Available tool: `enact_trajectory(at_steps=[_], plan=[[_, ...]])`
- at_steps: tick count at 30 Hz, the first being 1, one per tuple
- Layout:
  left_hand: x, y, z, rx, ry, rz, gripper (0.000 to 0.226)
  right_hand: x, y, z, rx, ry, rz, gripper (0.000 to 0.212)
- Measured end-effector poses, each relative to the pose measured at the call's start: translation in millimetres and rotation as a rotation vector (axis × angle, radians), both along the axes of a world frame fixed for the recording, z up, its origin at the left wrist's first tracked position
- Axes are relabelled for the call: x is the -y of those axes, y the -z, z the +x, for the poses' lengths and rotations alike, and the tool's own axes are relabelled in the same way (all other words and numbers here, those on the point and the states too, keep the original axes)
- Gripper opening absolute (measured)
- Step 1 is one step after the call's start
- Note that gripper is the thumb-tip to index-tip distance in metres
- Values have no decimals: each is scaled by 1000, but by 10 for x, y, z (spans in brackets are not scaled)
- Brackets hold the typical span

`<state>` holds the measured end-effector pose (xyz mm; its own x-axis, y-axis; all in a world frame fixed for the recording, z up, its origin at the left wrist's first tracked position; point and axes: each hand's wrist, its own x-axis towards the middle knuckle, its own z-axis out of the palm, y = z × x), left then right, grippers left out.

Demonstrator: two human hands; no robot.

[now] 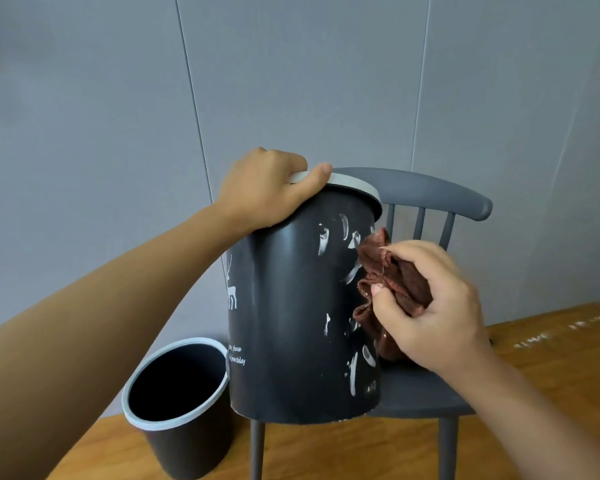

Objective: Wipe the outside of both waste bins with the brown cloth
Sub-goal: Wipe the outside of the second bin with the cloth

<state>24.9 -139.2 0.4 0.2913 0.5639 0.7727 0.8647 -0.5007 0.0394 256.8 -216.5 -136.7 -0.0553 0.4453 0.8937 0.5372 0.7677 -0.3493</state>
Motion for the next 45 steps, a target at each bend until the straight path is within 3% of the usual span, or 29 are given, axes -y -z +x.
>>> enact_trajectory(at_steps=[5,11,15,21,23,26,28,30,32,34,37,38,42,45], plan=[[0,34,11,-18,44,19,61,-7,-204,-94,-33,48,35,43],[-3,67,-47,-3,70,59,60,-80,-406,-575,277,257,92,44],[0,88,-95,13,86,75,61,18,-411,-648,465,203,191,41],[11,103,-88,29,34,69,61,-207,-430,-488,81,318,97,34],[-10,105,-88,37,15,64,61,-109,-314,-536,177,253,145,34],[-22,102,-113,43,24,57,61,79,-227,-574,487,83,245,34],[-5,102,-120,43,30,62,60,10,-285,-523,399,80,219,33],[22,102,-97,41,33,64,60,-131,-366,-463,155,199,150,32],[37,97,-62,37,26,57,54,-190,-393,-442,46,294,99,33],[26,96,-48,35,15,55,49,-120,-321,-463,153,243,151,33],[26,101,-65,42,26,83,60,60,-250,-469,483,75,252,36],[40,104,-69,40,27,93,61,57,-271,-449,506,62,246,36],[93,110,-32,0,25,118,60,-133,-466,-407,258,202,158,36],[84,100,-11,-17,0,108,61,-99,-436,-419,334,161,185,34]])
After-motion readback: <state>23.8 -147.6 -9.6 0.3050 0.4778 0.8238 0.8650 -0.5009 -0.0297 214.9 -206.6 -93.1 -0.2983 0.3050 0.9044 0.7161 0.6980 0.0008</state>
